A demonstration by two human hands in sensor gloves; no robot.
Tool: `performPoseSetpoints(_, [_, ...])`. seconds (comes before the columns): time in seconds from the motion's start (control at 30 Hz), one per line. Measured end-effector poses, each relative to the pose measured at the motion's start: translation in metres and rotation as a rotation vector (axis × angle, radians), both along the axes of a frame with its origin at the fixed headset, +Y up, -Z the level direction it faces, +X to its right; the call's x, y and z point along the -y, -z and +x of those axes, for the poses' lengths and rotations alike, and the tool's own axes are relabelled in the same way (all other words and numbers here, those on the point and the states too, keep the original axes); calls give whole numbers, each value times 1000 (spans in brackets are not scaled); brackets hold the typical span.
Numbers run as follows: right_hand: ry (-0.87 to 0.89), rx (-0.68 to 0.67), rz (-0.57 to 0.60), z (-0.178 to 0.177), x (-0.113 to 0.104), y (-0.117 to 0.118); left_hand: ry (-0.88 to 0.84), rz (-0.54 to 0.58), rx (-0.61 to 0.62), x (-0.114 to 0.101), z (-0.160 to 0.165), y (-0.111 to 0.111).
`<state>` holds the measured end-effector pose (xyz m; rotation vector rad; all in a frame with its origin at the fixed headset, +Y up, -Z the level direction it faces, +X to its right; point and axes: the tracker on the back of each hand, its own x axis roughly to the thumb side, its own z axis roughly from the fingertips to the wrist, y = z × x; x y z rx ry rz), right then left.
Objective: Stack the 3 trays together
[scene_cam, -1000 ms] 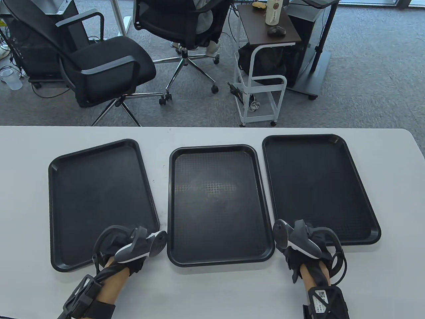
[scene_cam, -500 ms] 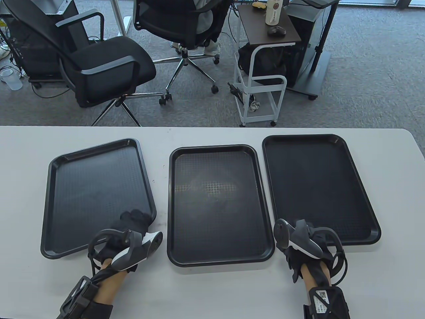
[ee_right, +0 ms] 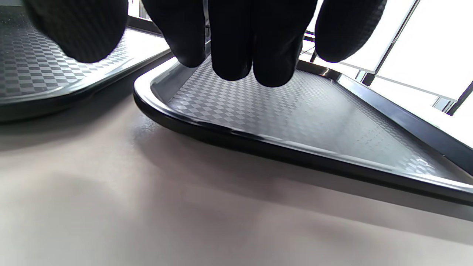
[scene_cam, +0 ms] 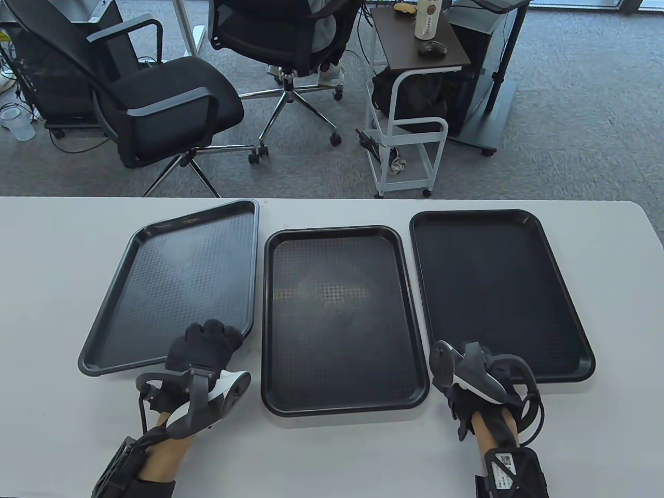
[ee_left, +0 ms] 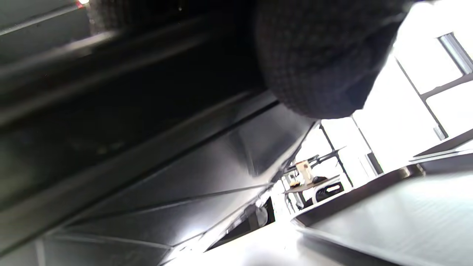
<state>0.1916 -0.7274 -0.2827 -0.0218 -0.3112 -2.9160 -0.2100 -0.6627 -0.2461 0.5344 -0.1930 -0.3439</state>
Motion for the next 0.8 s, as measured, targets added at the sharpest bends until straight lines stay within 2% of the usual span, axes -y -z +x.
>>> performPoseSetpoints(0.47, [6, 12, 6, 2, -2, 0, 76, 124, 243, -9, 56, -35])
performPoseSetpoints(0.63, [22, 26, 19, 6, -5, 0, 113, 107, 322, -10, 86, -46])
performPoseSetpoints(0.8, [33, 24, 27, 5, -7, 1, 180, 81, 356, -5, 113, -43])
